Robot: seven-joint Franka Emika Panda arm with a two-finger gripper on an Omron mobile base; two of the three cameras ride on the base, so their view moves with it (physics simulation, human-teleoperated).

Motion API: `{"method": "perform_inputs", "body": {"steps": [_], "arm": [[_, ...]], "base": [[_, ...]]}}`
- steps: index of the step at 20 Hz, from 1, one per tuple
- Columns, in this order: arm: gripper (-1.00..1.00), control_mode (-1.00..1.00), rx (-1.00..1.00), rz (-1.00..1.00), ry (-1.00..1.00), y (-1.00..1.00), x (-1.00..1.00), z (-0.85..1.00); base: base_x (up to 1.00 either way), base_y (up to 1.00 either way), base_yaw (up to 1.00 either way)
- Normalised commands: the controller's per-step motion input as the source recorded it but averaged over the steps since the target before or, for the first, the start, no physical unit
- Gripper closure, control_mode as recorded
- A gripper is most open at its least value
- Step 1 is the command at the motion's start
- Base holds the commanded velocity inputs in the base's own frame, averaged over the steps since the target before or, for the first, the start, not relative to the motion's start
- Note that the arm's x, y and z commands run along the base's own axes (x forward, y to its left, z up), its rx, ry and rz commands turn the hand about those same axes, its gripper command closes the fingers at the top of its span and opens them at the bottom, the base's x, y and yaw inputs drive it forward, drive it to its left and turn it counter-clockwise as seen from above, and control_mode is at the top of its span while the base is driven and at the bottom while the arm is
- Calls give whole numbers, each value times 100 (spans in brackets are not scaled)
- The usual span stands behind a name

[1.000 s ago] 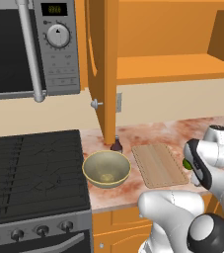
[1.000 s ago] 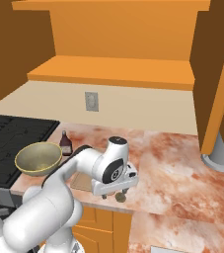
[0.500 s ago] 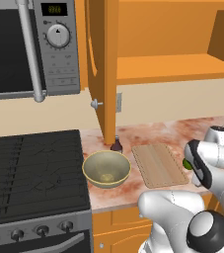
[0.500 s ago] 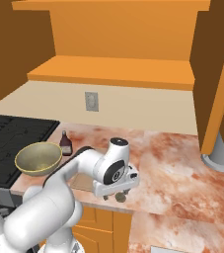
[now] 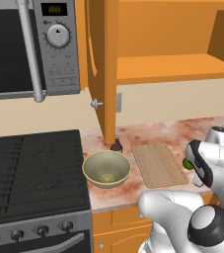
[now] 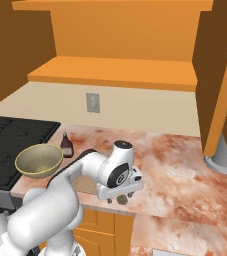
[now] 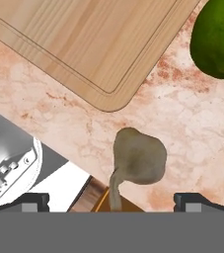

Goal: Open the cabinet. Place the bowl and condiment on the counter. Then place the lime and garlic on the cutting board.

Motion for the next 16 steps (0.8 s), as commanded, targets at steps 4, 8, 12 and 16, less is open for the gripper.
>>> {"method": "perform_inputs", "body": {"steps": [4,8,12,16], "arm": [[-100,-100,0,1,0,0,4,-14],[-100,-100,0,0,0,0,4,-13],[-100,-100,0,0,0,0,9,-9],[-100,-100,0,0,0,0,14,-3]], "base": [[0,0,0],[0,0,0],[0,0,0],[0,0,0]]}}
